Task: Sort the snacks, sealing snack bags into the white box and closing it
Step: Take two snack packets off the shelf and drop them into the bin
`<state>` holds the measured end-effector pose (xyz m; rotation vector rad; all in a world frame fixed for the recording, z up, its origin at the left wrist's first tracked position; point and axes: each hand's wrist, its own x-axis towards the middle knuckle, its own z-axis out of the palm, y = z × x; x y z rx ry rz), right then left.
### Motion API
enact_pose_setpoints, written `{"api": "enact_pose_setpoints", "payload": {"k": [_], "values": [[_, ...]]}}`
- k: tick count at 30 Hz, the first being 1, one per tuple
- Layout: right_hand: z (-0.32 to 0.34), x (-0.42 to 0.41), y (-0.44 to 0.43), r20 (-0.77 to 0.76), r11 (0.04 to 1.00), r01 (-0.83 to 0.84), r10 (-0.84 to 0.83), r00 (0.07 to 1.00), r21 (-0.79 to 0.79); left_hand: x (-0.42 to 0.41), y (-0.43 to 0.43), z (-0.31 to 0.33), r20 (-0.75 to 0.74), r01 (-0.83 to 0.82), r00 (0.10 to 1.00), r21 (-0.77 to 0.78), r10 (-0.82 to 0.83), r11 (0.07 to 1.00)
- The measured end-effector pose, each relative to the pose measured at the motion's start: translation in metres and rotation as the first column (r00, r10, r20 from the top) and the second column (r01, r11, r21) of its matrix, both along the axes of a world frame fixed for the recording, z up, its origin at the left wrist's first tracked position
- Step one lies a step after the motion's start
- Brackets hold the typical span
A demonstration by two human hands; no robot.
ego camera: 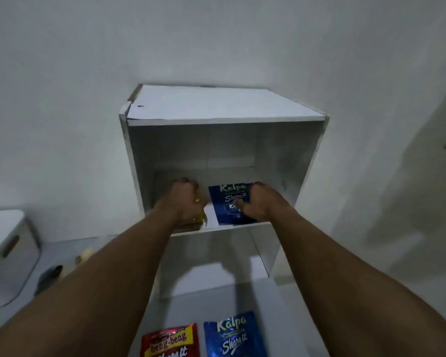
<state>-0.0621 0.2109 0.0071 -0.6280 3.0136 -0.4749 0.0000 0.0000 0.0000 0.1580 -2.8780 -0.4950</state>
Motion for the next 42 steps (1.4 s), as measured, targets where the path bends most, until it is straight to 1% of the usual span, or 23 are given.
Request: {"api": "enact_pose_setpoints", "payload": {"k": [2, 5, 8, 10, 15, 18, 20, 23, 25, 28, 34, 37, 40, 42], "values": [[-0.007, -0.014, -0.002, 0.015, 1.000, 0.015, -0.016, 1.000, 0.012, -0.009, -0.003, -0.005, 0.003, -0.035, 0.999, -0.074, 0.036, 0.997], [-0.026, -0.035, -0.006, 0.073, 0.999, 0.012, -0.015, 0.997, 0.038, -0.016, -0.006, -0.020, 0.063, -0.083, 0.994, -0.094, 0.089, 0.992], [-0.044, -0.054, -0.009, 0.132, 0.993, 0.008, -0.024, 0.991, 0.118, -0.020, -0.002, -0.029, 0.083, -0.159, 0.982, -0.109, 0.169, 0.981], [-0.053, -0.062, -0.007, 0.160, 0.989, 0.008, -0.032, 0.987, 0.147, -0.023, 0.000, -0.031, 0.100, -0.219, 0.969, -0.077, 0.226, 0.973], [-0.055, -0.077, -0.007, 0.191, 0.979, -0.037, -0.002, 0.982, 0.200, -0.033, 0.010, -0.024, 0.258, -0.379, 0.891, -0.036, 0.375, 0.925], [-0.050, -0.083, -0.008, 0.202, 0.979, -0.030, -0.011, 0.979, 0.200, -0.038, 0.012, -0.022, 0.306, -0.447, 0.866, 0.119, 0.396, 0.887], [-0.045, -0.084, -0.008, 0.200, 0.985, 0.003, -0.037, 0.979, 0.171, -0.041, 0.010, -0.022, 0.320, -0.497, 0.851, 0.237, 0.416, 0.835], [-0.043, -0.086, -0.008, 0.239, 0.993, 0.031, -0.058, 0.969, 0.116, -0.046, 0.004, -0.025, 0.322, -0.560, 0.828, 0.441, 0.459, 0.701], [-0.042, -0.086, -0.008, 0.238, 0.995, 0.062, -0.079, 0.968, 0.078, -0.048, -0.002, -0.029, 0.315, -0.569, 0.821, 0.523, 0.476, 0.635], [-0.042, -0.084, -0.006, 0.191, 0.992, 0.113, -0.099, 0.977, -0.062, -0.052, -0.011, -0.037, 0.313, -0.567, 0.815, 0.607, 0.488, 0.557], [-0.034, -0.070, -0.003, 0.160, 0.950, 0.119, -0.075, 0.984, -0.288, -0.036, -0.001, -0.024, 0.270, -0.514, 0.820, 0.736, 0.504, 0.441], [-0.024, -0.057, 0.002, 0.151, 0.914, 0.125, -0.071, 0.986, -0.386, -0.034, -0.002, -0.023, 0.262, -0.464, 0.852, 0.778, 0.453, 0.423], [-0.011, -0.031, 0.009, 0.118, 0.875, 0.136, -0.091, 0.989, -0.465, -0.027, -0.004, -0.023, 0.206, -0.365, 0.898, 0.843, 0.390, 0.396], [-0.001, -0.009, 0.016, 0.110, 0.854, 0.136, -0.092, 0.990, -0.502, -0.016, -0.002, -0.018, 0.194, -0.315, 0.926, 0.871, 0.325, 0.377]]}}
